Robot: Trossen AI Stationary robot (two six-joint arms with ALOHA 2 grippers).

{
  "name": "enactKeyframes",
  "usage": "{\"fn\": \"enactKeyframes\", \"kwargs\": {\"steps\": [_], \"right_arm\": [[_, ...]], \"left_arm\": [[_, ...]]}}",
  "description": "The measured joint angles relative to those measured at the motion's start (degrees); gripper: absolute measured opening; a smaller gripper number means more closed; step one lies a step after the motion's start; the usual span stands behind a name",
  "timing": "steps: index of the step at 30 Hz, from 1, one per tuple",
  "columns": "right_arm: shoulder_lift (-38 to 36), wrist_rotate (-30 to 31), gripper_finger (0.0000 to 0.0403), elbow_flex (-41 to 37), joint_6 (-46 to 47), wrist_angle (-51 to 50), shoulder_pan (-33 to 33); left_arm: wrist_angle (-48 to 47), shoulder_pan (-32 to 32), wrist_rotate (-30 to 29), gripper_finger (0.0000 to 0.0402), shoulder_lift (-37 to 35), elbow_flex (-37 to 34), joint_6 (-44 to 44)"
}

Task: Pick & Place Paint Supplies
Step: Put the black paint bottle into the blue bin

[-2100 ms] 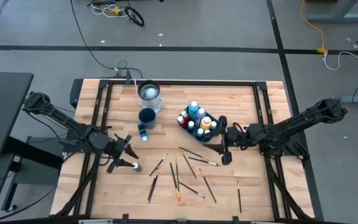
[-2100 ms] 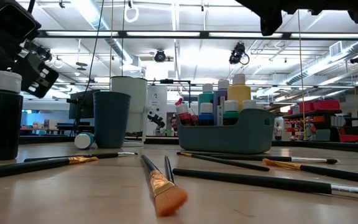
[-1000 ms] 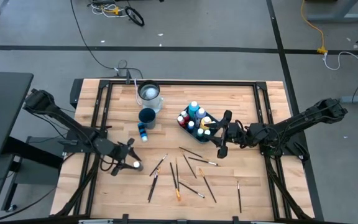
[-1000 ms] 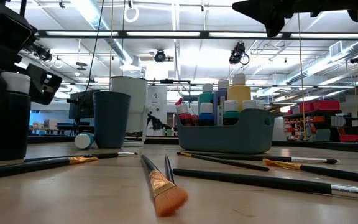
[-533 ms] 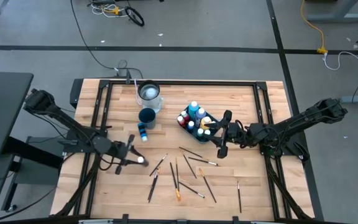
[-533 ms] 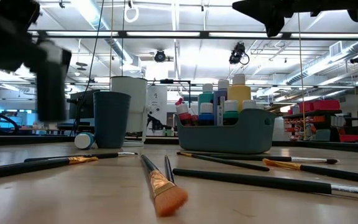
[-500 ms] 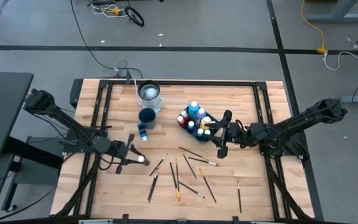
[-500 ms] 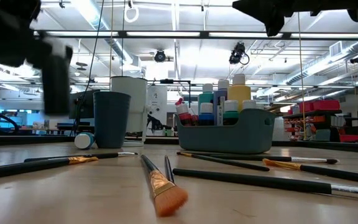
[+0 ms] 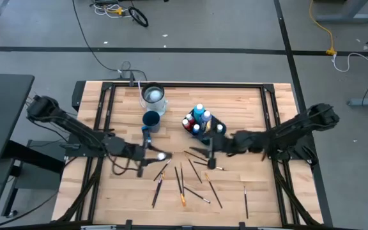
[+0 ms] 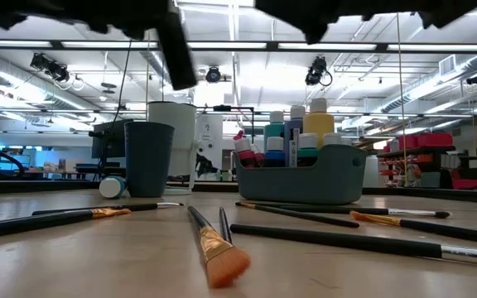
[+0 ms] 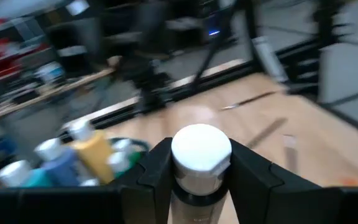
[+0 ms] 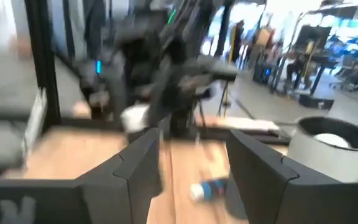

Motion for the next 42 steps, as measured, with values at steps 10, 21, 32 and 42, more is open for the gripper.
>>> {"fn": "enactKeyframes", "kwargs": {"steps": [10, 21, 32, 42], "right_arm": [[5.06, -0.01, 0.0238, 10.53, 3.55, -22.06, 0.34], [5.09, -0.04, 0.0256, 10.55, 6.76, -24.50, 0.34], [5.05, 0.05, 0.0131, 10.55, 8.79, -24.56, 0.23], [5.05, 8.36, 0.0153, 10.53, 13.77, -25.84, 0.33]], "left_arm": [[0.31, 6.55, 2.57, 0.0131, 13.49, 12.38, -1.92], [0.09, 7.98, 2.61, 0.0131, 19.05, 20.44, 0.37], [-0.02, 8.07, 1.24, 0.0165, 19.03, 20.61, 0.20], [-0.49, 5.94, -4.91, 0.0161, 15.30, 20.58, -4.14]]}}
